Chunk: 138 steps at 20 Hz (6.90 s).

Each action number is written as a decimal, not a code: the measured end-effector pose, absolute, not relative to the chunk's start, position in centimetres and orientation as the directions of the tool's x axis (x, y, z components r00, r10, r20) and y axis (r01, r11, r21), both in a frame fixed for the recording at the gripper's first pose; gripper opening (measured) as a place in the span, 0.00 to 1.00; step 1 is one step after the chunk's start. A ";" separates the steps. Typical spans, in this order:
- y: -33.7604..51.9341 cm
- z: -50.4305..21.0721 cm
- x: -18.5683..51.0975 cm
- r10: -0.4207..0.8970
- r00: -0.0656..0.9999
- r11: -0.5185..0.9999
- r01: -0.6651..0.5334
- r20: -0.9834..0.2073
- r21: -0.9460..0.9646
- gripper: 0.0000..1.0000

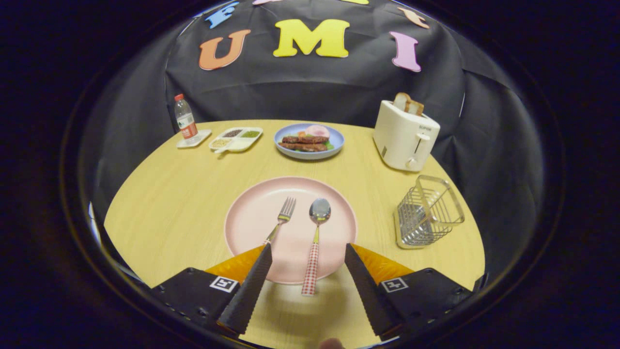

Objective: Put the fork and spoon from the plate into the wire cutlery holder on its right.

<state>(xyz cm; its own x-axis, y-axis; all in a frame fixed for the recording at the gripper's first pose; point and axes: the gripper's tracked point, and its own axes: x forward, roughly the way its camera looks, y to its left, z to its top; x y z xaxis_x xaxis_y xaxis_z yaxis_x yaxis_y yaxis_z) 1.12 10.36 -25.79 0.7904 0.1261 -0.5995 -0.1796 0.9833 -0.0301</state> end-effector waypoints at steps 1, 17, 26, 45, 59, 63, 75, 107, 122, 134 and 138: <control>10.5 -26.4 1.5 0.119 0.780 0.985 -0.172 -0.614 -0.027 0.87; 9.5 -28.8 3.1 0.054 0.711 0.992 -0.120 -0.701 -0.045 0.09; 8.8 -19.4 2.5 0.169 0.692 0.983 -0.166 -0.701 0.073 0.01; -8.0 -15.9 2.6 0.082 0.207 0.994 0.057 -0.975 0.095 0.01; -8.1 -19.4 6.5 0.108 0.104 0.982 0.143 -0.989 0.122 0.06; -8.5 -17.6 7.8 0.087 0.216 0.984 0.134 -0.972 0.118 0.37; 1.0 -8.6 6.8 0.140 0.781 0.986 -0.168 -0.609 0.011 0.97; 14.5 -30.4 2.1 0.047 0.650 0.997 0.010 -0.758 0.071 0.03; 4.9 -15.3 2.4 0.145 0.611 0.989 -0.079 -0.778 0.123 0.03; -6.2 -12.8 2.1 0.122 0.307 0.986 0.069 -0.944 0.150 0.03; -7.8 -13.4 2.9 0.102 0.211 0.988 0.089 -0.972 0.123 0.03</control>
